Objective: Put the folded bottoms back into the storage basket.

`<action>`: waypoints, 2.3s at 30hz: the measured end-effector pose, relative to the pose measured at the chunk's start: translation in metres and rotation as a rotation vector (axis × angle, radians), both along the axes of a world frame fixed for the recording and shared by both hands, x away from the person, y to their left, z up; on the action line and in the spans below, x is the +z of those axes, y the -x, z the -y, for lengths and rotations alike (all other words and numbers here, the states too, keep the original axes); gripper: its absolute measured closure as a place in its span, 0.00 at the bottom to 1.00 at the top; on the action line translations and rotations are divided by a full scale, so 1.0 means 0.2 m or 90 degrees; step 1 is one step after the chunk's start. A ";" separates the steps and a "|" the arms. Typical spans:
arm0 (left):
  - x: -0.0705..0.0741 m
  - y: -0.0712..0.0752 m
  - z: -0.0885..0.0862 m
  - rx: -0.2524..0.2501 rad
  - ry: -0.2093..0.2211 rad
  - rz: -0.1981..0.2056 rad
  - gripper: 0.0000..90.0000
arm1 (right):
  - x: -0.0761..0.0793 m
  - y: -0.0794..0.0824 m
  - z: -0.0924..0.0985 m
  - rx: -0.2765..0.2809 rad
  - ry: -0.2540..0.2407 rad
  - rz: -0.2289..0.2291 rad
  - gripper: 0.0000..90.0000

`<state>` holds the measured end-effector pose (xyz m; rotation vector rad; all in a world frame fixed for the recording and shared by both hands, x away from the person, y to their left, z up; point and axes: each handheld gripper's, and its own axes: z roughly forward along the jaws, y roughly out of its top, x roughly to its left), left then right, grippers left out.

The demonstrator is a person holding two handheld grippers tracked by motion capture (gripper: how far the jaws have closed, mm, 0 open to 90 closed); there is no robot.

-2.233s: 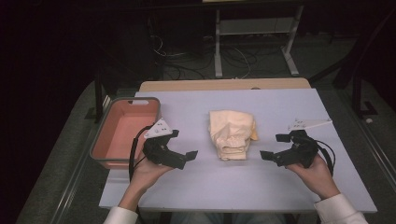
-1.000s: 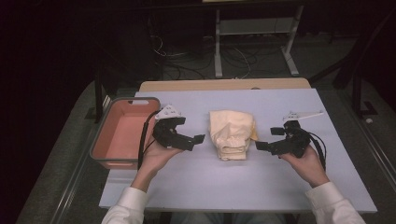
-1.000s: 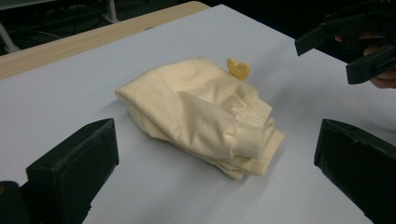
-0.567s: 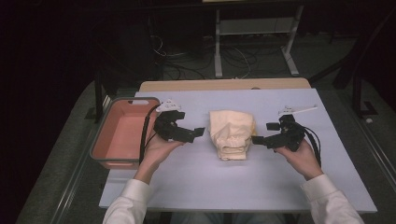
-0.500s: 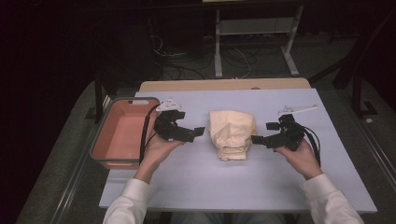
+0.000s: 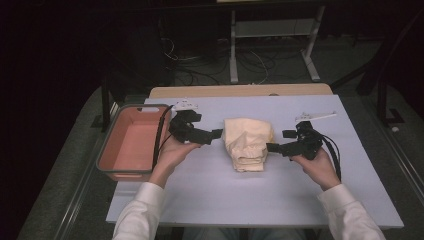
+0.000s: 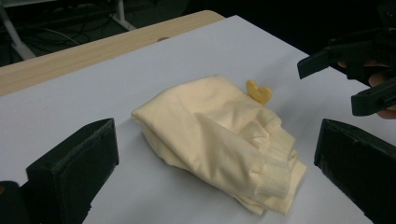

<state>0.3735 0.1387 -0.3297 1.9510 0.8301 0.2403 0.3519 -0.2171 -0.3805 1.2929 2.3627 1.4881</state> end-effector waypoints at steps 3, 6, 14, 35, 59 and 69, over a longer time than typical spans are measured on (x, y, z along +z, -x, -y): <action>0.00 -0.02 0.01 0.000 -0.012 0.001 0.00 | -0.01 -0.01 -0.01 -0.002 0.000 -0.002 0.00; 0.00 -0.05 0.02 0.008 -0.008 -0.003 0.00 | -0.02 -0.02 -0.02 -0.006 -0.008 -0.007 0.00; -0.05 -0.10 0.05 0.017 -0.011 -0.017 0.00 | -0.06 -0.05 -0.07 -0.019 -0.008 -0.021 0.00; -0.23 -0.28 0.07 0.070 0.008 -0.081 0.00 | -0.16 -0.10 -0.15 -0.084 0.013 -0.089 0.00; -0.43 -0.38 0.16 0.074 0.005 -0.150 0.00 | -0.24 -0.13 -0.15 -0.138 0.036 -0.152 0.00; -0.52 -0.41 0.19 0.070 0.016 -0.184 0.00 | -0.28 -0.12 -0.16 -0.138 0.046 -0.205 0.00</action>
